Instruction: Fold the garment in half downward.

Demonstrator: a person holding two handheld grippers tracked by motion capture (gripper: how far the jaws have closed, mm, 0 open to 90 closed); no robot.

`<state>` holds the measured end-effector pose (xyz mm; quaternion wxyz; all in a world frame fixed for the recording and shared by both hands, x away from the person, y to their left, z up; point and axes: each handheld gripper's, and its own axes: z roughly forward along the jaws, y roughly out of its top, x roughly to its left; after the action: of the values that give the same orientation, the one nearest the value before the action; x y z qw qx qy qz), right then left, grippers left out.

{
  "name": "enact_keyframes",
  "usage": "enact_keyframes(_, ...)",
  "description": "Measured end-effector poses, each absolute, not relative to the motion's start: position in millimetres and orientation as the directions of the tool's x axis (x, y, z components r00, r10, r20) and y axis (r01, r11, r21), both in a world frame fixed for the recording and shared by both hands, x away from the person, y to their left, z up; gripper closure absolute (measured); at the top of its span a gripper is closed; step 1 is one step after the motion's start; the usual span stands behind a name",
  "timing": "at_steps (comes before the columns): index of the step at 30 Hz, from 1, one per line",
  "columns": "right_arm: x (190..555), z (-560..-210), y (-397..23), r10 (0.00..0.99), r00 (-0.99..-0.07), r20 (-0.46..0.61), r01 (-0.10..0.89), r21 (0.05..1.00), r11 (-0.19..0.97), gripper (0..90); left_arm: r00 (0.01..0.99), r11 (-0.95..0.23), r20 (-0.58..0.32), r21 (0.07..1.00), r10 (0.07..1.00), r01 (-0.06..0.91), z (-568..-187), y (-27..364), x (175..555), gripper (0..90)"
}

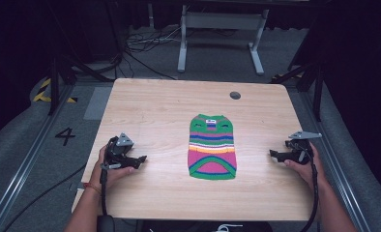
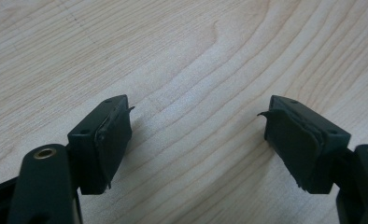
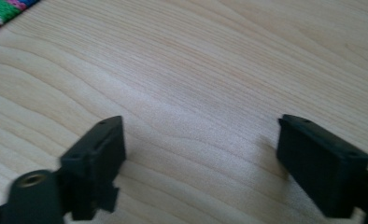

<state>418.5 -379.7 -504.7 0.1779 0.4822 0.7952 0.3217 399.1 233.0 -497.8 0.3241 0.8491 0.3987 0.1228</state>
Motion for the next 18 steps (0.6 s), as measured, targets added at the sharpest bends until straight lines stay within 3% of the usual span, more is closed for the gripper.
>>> enact_keyframes(8, 416, -497, -374, 0.855, -0.518, 0.027, 0.624, 0.696, 0.356, 25.3, 0.678, -0.513, -0.007, 0.649, 0.735, 0.562, -493, 229, 399, 23.3)
enact_keyframes(18, 422, -478, -356, 0.824, -0.565, 0.037, 0.586, 0.722, 0.369, 29.5, 0.705, -0.515, -0.024, 0.666, 0.708, 0.540, -479, 221, 414, 29.1)
